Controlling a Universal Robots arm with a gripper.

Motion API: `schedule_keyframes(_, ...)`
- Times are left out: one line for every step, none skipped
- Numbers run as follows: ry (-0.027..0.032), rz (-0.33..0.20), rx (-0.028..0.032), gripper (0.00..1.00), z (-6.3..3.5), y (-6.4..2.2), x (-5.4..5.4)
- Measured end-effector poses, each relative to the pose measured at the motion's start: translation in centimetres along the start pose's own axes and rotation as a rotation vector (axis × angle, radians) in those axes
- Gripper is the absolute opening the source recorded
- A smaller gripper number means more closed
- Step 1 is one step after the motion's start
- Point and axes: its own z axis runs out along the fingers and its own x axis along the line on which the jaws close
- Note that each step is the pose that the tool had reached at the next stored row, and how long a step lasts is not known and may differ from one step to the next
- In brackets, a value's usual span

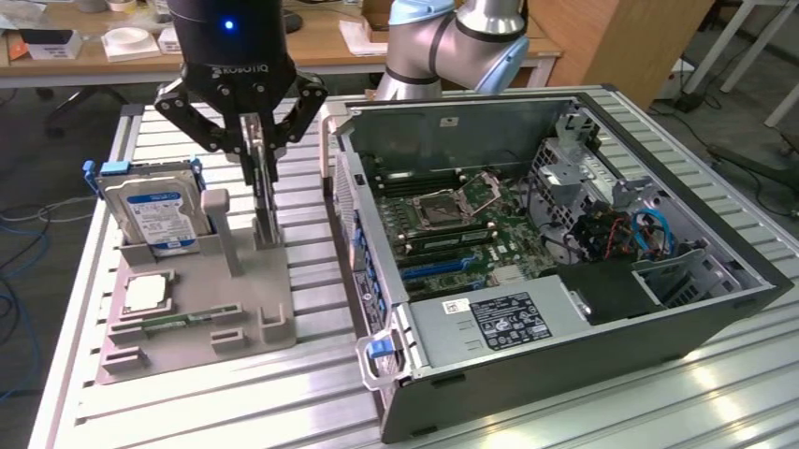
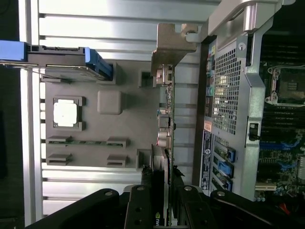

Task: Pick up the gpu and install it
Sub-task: 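Pick up the gpu and move the gpu toward the slot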

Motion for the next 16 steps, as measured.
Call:
schedule_keyframes(0.0, 0.0, 0.0, 0.26, -0.11, 0.0, 0.0)
schedule_keyframes(0.0, 0.0, 0.0, 0.26, -0.23, -0.01, 0.0)
schedule_keyframes(0.0001, 0.0, 0.0001, 0.26, -0.35, -0.01, 0.0)
schedule_keyframes(0.0, 0.0, 0.0, 0.26, -0.47, -0.01, 0.0)
schedule_keyframes(0.0, 0.0, 0.0, 0.26, -0.6, -0.01, 0.0)
schedule_keyframes(0.0, 0.0, 0.0, 0.26, -0.74, -0.02, 0.0)
schedule_keyframes(0.0, 0.0, 0.0, 0.26, -0.89, -0.02, 0.0)
schedule_keyframes(0.0, 0.0, 0.0, 0.26, -1.04, -0.02, 0.0)
schedule_keyframes(0.0001, 0.0, 0.0, 0.26, -1.2, -0.02, 0.0)
schedule_keyframes(0.0, 0.0, 0.0, 0.26, -1.35, -0.03, 0.0)
schedule_keyframes(0.0, 0.0, 0.0, 0.26, -1.51, -0.03, 0.0)
schedule_keyframes(0.0001, 0.0, 0.0, 0.26, -1.68, -0.04, 0.0)
schedule_keyframes(0.0001, 0.0, 0.0001, 0.26, -1.85, -0.04, 0.0)
schedule_keyframes(0.0001, 0.0, 0.0, 0.26, -1.99, -0.04, 0.0)
schedule_keyframes(0.0, 0.0, 0.0, 0.26, -2.15, -0.05, 0.0)
schedule_keyframes(0.0001, 0.0, 0.0, 0.26, -2.28, -0.05, 0.0)
